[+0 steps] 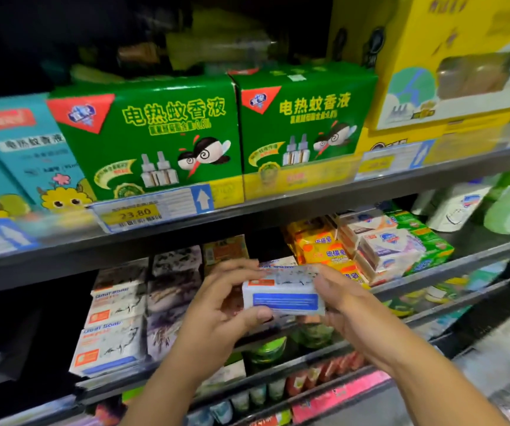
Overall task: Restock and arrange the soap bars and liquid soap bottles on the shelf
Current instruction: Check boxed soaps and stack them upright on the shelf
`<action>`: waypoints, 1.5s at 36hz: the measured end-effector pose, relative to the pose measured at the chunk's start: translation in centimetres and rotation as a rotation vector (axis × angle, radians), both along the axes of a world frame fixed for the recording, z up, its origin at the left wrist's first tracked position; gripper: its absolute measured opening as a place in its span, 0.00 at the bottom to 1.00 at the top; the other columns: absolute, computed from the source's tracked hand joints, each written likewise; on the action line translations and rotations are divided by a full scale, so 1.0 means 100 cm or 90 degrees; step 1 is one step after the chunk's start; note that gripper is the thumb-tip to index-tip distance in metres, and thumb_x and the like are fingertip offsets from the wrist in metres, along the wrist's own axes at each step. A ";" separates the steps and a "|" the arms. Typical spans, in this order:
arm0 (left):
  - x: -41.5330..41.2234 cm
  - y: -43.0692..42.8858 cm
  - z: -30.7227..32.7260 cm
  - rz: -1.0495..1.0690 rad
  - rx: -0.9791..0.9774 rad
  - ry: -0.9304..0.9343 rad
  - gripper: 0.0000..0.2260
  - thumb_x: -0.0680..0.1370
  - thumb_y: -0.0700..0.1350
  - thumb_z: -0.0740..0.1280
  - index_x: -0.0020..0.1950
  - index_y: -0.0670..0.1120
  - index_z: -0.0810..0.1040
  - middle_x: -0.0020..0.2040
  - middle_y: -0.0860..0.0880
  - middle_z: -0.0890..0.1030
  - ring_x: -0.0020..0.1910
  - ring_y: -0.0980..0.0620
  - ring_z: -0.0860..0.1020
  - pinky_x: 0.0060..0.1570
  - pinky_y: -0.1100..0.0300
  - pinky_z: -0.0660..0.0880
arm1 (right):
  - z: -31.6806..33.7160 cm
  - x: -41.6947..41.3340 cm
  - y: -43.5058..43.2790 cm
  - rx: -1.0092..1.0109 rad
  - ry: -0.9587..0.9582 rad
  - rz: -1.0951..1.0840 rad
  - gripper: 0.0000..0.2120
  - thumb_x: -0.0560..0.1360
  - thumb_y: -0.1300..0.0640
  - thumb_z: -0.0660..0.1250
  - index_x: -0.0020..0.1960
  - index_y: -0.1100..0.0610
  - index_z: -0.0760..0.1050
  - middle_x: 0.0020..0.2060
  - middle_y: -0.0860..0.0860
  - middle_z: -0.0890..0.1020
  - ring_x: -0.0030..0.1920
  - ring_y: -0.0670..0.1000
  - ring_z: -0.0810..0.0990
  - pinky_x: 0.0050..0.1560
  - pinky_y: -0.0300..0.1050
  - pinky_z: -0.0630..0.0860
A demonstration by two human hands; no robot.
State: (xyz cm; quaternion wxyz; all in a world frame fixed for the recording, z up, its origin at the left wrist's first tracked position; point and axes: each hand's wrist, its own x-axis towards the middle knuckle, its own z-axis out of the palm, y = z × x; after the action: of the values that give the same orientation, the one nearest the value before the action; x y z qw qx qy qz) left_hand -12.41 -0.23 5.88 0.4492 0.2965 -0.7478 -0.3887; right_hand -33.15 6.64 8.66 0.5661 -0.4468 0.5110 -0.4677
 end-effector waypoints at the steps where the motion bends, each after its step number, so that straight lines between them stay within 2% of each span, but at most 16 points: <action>1: 0.000 0.002 0.001 -0.010 0.045 0.039 0.15 0.71 0.56 0.74 0.56 0.60 0.80 0.60 0.59 0.78 0.63 0.55 0.77 0.57 0.65 0.74 | -0.002 0.000 0.000 -0.018 0.014 0.005 0.32 0.71 0.36 0.71 0.63 0.58 0.74 0.57 0.53 0.83 0.61 0.57 0.80 0.62 0.53 0.77; 6: 0.004 0.008 0.004 -0.053 0.228 0.156 0.13 0.70 0.52 0.73 0.54 0.54 0.82 0.53 0.49 0.84 0.50 0.51 0.83 0.44 0.62 0.80 | -0.008 0.009 0.001 -0.106 0.004 -0.016 0.37 0.61 0.34 0.78 0.65 0.50 0.77 0.59 0.50 0.83 0.61 0.49 0.81 0.55 0.37 0.77; 8: 0.006 0.008 0.006 -0.045 0.226 0.123 0.13 0.70 0.54 0.71 0.53 0.53 0.82 0.51 0.49 0.85 0.49 0.51 0.83 0.44 0.62 0.79 | -0.013 0.011 0.000 -0.121 -0.056 -0.046 0.41 0.60 0.40 0.81 0.68 0.53 0.74 0.62 0.51 0.82 0.63 0.50 0.80 0.54 0.39 0.78; 13: 0.009 0.008 0.009 0.037 0.254 0.066 0.08 0.77 0.60 0.69 0.47 0.59 0.84 0.44 0.56 0.85 0.39 0.60 0.81 0.35 0.66 0.75 | -0.013 0.024 0.006 -0.153 -0.031 -0.051 0.30 0.67 0.67 0.78 0.67 0.57 0.74 0.60 0.55 0.83 0.59 0.54 0.82 0.54 0.44 0.80; 16: 0.013 0.009 0.012 0.058 0.353 0.081 0.08 0.70 0.59 0.64 0.41 0.63 0.83 0.34 0.54 0.83 0.28 0.55 0.74 0.27 0.61 0.69 | -0.018 0.037 0.009 -0.153 -0.024 -0.091 0.29 0.69 0.67 0.76 0.67 0.52 0.75 0.58 0.57 0.82 0.58 0.59 0.82 0.56 0.51 0.80; 19: 0.021 0.010 0.012 0.030 0.418 0.093 0.12 0.71 0.55 0.65 0.46 0.49 0.81 0.32 0.50 0.81 0.23 0.54 0.72 0.23 0.64 0.66 | -0.021 0.051 0.014 -0.139 -0.032 -0.174 0.28 0.71 0.66 0.73 0.68 0.50 0.75 0.58 0.53 0.82 0.53 0.55 0.83 0.51 0.47 0.81; 22: 0.035 0.011 0.009 -0.054 0.394 0.031 0.23 0.71 0.51 0.70 0.65 0.55 0.74 0.47 0.49 0.85 0.31 0.50 0.80 0.26 0.61 0.73 | -0.020 0.064 0.022 -0.131 -0.017 -0.243 0.23 0.72 0.65 0.71 0.63 0.47 0.78 0.56 0.48 0.82 0.44 0.47 0.83 0.38 0.41 0.80; 24: 0.047 0.012 0.006 -0.135 0.396 0.015 0.29 0.70 0.46 0.77 0.68 0.61 0.71 0.54 0.54 0.84 0.45 0.53 0.84 0.37 0.64 0.77 | -0.022 0.072 0.027 -0.129 -0.051 -0.271 0.18 0.71 0.62 0.71 0.57 0.47 0.82 0.54 0.51 0.82 0.44 0.49 0.83 0.36 0.44 0.80; 27: 0.067 0.011 0.005 -0.253 0.287 -0.115 0.41 0.64 0.47 0.83 0.70 0.70 0.68 0.66 0.71 0.73 0.65 0.67 0.73 0.59 0.71 0.70 | -0.026 0.086 0.035 -0.122 -0.102 -0.332 0.13 0.69 0.57 0.71 0.53 0.49 0.83 0.53 0.52 0.83 0.43 0.51 0.82 0.32 0.45 0.76; 30: 0.076 0.011 0.003 -0.258 0.075 -0.277 0.42 0.67 0.57 0.79 0.72 0.76 0.57 0.69 0.78 0.62 0.70 0.76 0.60 0.65 0.78 0.59 | -0.027 0.096 0.043 -0.107 -0.106 -0.370 0.09 0.69 0.53 0.73 0.49 0.53 0.83 0.46 0.54 0.83 0.38 0.53 0.79 0.29 0.44 0.74; 34: 0.077 0.013 -0.001 -0.218 0.056 -0.201 0.31 0.73 0.54 0.73 0.69 0.75 0.64 0.68 0.74 0.68 0.68 0.72 0.66 0.64 0.74 0.64 | -0.025 0.104 0.054 -0.104 -0.114 -0.312 0.28 0.57 0.42 0.83 0.52 0.53 0.83 0.53 0.57 0.83 0.44 0.56 0.82 0.36 0.46 0.80; 38: 0.078 0.015 -0.013 -0.159 0.177 -0.072 0.26 0.68 0.50 0.79 0.59 0.73 0.76 0.60 0.60 0.77 0.63 0.60 0.75 0.63 0.52 0.75 | -0.022 0.104 0.065 -0.117 -0.078 -0.214 0.32 0.60 0.56 0.83 0.63 0.49 0.79 0.55 0.58 0.84 0.49 0.58 0.84 0.51 0.52 0.82; 40: 0.080 0.018 -0.015 -0.138 0.239 0.004 0.19 0.67 0.55 0.80 0.54 0.71 0.80 0.60 0.51 0.75 0.62 0.54 0.76 0.60 0.54 0.77 | -0.021 0.104 0.067 -0.111 -0.021 -0.230 0.31 0.61 0.53 0.83 0.63 0.48 0.79 0.55 0.59 0.84 0.49 0.61 0.84 0.51 0.52 0.82; 44: 0.085 0.027 -0.005 -0.179 0.337 0.115 0.12 0.71 0.50 0.79 0.53 0.56 0.85 0.56 0.55 0.82 0.56 0.58 0.80 0.50 0.67 0.77 | -0.021 0.108 0.066 -0.118 0.047 -0.246 0.24 0.65 0.51 0.80 0.60 0.50 0.81 0.57 0.56 0.83 0.57 0.59 0.82 0.53 0.50 0.81; 50: 0.083 0.032 0.000 -0.136 0.428 0.212 0.18 0.70 0.41 0.72 0.59 0.46 0.77 0.49 0.51 0.86 0.49 0.51 0.84 0.41 0.61 0.81 | -0.024 0.117 0.058 -0.138 -0.030 -0.244 0.23 0.70 0.68 0.73 0.63 0.58 0.74 0.58 0.52 0.83 0.51 0.56 0.85 0.48 0.47 0.82; 54: 0.081 0.036 -0.002 -0.155 0.397 0.155 0.24 0.73 0.33 0.72 0.65 0.50 0.75 0.51 0.60 0.84 0.46 0.57 0.84 0.39 0.64 0.80 | -0.020 0.113 0.050 -0.135 0.098 -0.307 0.15 0.70 0.59 0.72 0.55 0.46 0.79 0.62 0.43 0.79 0.45 0.61 0.80 0.41 0.46 0.81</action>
State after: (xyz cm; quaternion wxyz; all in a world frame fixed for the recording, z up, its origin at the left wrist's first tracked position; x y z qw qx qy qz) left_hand -4.32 3.36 5.68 0.3735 0.2795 -0.5640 -0.6814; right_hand -21.80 11.62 6.62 0.3481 -0.4035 0.5920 -0.6046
